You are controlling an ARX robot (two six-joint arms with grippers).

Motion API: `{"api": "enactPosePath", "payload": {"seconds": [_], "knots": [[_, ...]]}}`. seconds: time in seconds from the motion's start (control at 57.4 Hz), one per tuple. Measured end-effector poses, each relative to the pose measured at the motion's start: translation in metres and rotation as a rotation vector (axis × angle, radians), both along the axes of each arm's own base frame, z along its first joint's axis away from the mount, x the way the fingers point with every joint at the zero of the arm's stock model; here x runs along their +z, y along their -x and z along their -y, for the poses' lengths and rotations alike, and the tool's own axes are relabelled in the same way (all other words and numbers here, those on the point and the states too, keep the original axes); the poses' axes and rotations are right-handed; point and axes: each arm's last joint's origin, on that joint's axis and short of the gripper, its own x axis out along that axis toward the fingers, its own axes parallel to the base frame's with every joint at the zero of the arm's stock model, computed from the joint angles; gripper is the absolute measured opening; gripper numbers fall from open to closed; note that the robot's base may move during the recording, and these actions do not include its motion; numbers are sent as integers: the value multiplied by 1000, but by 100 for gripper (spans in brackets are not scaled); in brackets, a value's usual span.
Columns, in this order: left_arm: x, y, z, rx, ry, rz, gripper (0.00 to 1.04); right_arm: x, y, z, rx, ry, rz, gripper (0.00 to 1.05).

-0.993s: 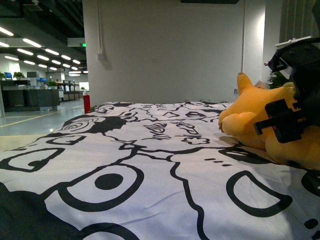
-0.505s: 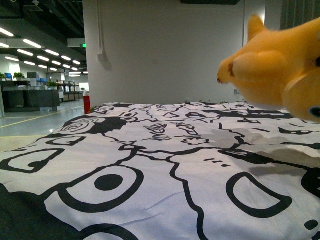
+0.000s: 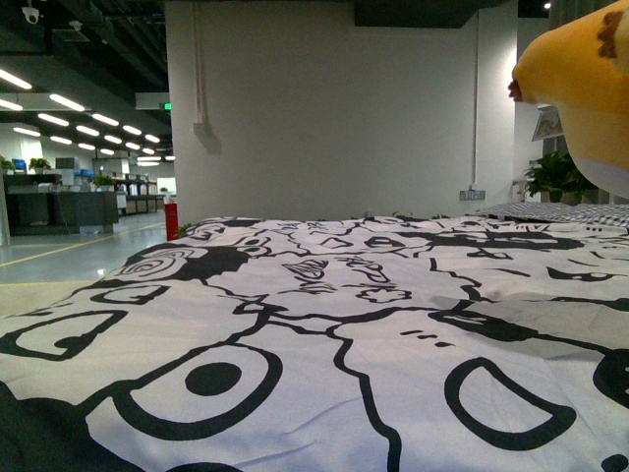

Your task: Put away toys

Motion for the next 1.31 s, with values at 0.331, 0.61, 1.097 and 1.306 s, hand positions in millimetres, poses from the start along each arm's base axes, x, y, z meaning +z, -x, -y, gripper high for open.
{"api": "enactPosePath", "payload": {"seconds": [0.331,0.61,1.097,1.306], "knots": [[0,0,0,0,0,0,98,-17,38,-22,55,-31,-6,7],[0,0,0,0,0,0,98,-17,39,-26,71,-20,-4,7],[0,0,0,0,0,0,98,-112,54,-35,-189,234,-100,7],[0,0,0,0,0,0,98,-128,57,-35,-190,236,-92,7]]}}
